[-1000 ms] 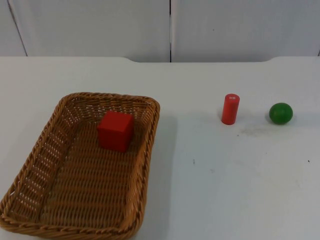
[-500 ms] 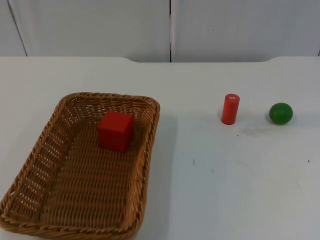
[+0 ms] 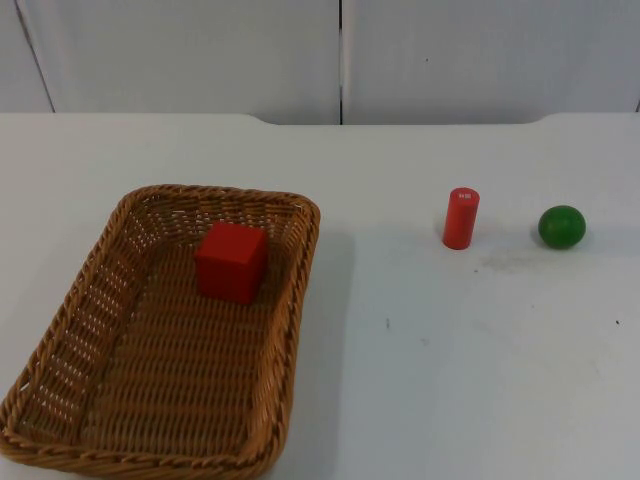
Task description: Pick up the basket with the left hand and place the object to the left of the red cylinder into the basket with the right hand.
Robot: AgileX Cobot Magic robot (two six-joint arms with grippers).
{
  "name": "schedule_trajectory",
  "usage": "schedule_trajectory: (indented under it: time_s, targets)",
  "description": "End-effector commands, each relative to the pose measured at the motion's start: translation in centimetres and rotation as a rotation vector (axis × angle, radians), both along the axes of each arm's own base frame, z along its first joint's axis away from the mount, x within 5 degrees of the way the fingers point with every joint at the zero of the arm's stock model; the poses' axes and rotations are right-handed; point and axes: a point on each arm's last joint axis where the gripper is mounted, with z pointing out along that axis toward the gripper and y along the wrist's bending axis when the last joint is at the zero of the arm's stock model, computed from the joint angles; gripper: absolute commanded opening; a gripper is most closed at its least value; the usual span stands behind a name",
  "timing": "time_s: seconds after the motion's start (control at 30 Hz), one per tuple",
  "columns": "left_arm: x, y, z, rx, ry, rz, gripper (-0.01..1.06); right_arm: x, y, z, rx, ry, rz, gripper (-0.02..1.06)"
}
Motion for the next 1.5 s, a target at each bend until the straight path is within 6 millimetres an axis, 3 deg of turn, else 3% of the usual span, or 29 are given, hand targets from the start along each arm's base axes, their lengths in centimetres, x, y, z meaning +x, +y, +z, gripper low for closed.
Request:
schedule_trajectory:
  time_s: [0.0,1.47]
  targets:
    - [-0.01,-0.01,-0.12,0.000,0.001,0.002,1.05,-0.01,0.03,-0.01,-0.005,-0.009,-0.014,1.05]
    - [-0.01,0.00,-0.12,0.000,0.001,-0.002,1.05,-0.01,0.05,-0.01,-0.003,-0.009,-0.020,1.05]
